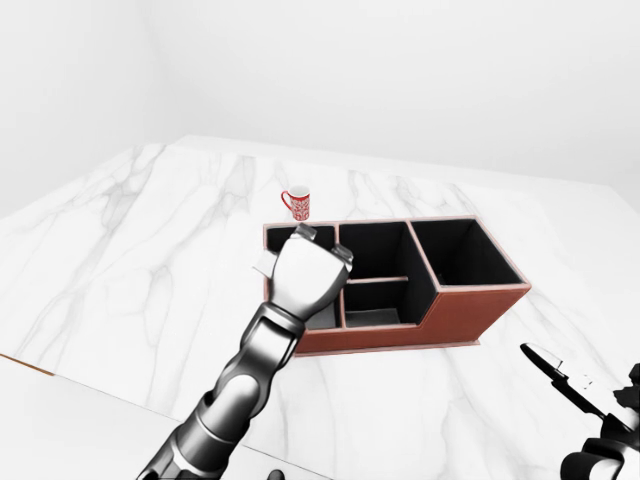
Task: Pick up the book and place it in the left compartment of the caddy.
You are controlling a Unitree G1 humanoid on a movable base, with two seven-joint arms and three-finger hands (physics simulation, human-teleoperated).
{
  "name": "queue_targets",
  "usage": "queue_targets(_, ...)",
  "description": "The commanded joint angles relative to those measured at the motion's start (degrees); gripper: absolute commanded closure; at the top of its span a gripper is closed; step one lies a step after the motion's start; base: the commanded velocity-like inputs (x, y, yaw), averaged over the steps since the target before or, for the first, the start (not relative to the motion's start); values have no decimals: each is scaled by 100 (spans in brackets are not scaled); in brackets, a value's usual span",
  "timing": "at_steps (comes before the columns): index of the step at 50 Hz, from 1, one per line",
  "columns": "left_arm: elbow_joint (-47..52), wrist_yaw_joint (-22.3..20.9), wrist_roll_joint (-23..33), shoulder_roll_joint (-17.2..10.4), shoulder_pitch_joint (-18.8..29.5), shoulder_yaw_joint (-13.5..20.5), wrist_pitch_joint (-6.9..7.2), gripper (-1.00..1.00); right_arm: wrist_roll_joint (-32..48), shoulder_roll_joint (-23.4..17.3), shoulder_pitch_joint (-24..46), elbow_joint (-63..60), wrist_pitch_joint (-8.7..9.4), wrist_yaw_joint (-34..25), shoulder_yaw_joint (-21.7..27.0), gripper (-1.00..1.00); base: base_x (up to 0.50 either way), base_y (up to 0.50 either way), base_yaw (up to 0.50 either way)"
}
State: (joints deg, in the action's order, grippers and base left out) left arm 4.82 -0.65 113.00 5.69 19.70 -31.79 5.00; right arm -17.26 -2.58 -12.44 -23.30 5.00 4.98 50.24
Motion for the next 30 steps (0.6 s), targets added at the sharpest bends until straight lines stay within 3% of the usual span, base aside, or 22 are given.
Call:
queue_targets(1, -396, 96, 0, 116, 271, 156, 0, 100, 28, -2, 8, 18, 0, 3, -5, -100, 0, 0, 0)
queue_targets(20, -1022, 98, 0, 288, 500, 590, 0, 100, 41, -4, -5, -3, 0, 4, -14, -100, 0, 0, 0)
queue_targets(30, -1700, 414, 0, 615, 757, 1112, 0, 100, 71, 4, 3, 70, -40, -19, -31, -100, 0, 0, 0)
